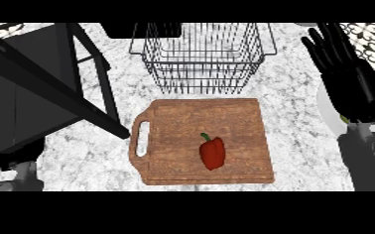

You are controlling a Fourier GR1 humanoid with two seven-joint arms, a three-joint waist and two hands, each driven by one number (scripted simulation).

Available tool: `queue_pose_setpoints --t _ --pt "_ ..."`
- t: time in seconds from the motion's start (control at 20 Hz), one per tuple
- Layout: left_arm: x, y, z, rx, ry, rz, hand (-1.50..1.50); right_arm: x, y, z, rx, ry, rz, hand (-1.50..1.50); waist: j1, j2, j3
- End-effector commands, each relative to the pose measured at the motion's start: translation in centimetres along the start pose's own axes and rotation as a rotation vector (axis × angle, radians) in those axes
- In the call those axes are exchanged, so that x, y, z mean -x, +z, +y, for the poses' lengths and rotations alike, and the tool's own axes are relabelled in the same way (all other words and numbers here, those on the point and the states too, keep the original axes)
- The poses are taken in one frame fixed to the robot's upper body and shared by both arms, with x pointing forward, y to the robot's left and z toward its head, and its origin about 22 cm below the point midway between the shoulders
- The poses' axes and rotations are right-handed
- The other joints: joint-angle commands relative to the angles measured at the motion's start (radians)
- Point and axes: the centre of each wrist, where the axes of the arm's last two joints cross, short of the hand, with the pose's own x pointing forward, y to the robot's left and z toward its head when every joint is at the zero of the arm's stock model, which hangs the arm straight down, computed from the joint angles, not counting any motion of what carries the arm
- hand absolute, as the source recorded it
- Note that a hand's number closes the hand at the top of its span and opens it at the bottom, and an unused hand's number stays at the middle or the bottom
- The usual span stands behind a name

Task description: Pick the bell pepper from the cutting board and place it in the basket

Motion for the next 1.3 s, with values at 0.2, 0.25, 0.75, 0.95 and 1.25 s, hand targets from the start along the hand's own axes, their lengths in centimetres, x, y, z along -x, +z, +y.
queue_pose_setpoints --t 0.2,0.25,0.75,0.95,1.25 --pt "6.7 4.2 0.2 0.197 -0.195 0.421 0.00 0.1 -3.9 11.1 -0.384 -0.130 -0.045 1.50 0.052 0.027 -0.004" --pt "7.2 5.7 1.7 0.229 -0.252 0.491 0.00 -0.1 -4.0 12.6 -0.447 -0.149 -0.047 1.50 0.065 0.028 -0.004" --pt "8.3 6.6 2.1 0.232 -0.311 0.671 0.00 1.5 1.9 26.1 -0.660 0.329 -0.022 -1.50 0.003 -0.017 -0.005" --pt "8.0 6.6 2.6 0.212 -0.299 0.661 0.00 -1.6 -1.7 22.4 -0.543 0.796 -0.071 -1.50 -0.032 -0.033 -0.009" --pt "8.6 7.7 2.2 0.216 -0.293 0.672 0.00 -8.6 -2.6 21.3 -0.577 1.129 -0.031 -1.50 -0.031 -0.027 -0.006"
